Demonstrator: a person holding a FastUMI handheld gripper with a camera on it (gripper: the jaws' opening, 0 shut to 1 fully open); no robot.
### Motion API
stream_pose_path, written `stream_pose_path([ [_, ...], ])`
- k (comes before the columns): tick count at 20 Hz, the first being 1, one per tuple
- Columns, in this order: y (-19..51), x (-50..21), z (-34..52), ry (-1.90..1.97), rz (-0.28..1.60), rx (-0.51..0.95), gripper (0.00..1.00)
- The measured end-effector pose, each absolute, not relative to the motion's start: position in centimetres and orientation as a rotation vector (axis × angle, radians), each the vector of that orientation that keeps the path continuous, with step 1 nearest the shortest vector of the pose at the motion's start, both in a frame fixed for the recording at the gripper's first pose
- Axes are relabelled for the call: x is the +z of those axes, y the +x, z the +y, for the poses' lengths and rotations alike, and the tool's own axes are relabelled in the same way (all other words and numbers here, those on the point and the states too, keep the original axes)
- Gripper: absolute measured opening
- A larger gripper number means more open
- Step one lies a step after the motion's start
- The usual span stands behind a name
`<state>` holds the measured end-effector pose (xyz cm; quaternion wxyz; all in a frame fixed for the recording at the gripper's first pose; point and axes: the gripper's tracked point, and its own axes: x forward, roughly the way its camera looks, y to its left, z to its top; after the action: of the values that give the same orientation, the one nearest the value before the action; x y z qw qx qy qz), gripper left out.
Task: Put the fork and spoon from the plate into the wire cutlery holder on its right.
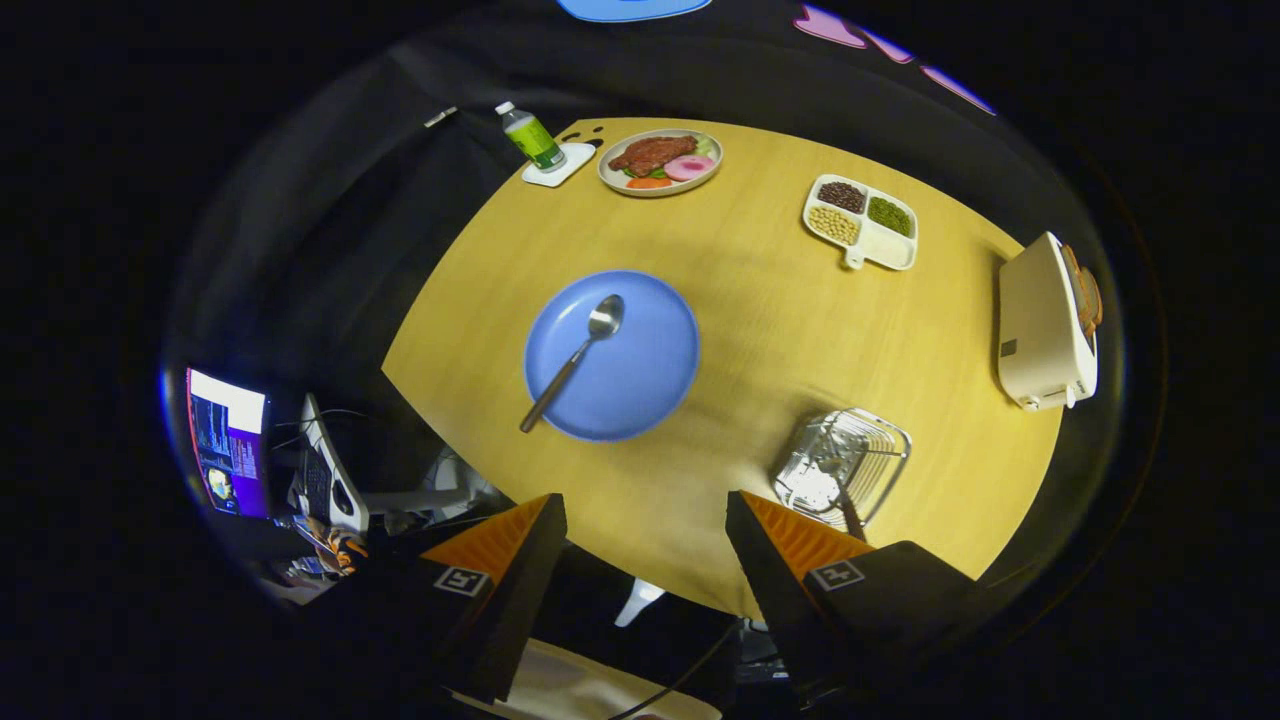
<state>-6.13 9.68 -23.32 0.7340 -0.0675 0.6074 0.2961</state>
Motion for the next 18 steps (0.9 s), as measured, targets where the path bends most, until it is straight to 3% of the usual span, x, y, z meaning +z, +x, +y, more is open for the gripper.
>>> stream_pose_path([
  [7,-6.1,-29.1,17.7,-0.166,1.393,0.643,1.00],
  [18,-3.7,-37.2,23.0,-0.147,1.509,0.498,0.99],
])
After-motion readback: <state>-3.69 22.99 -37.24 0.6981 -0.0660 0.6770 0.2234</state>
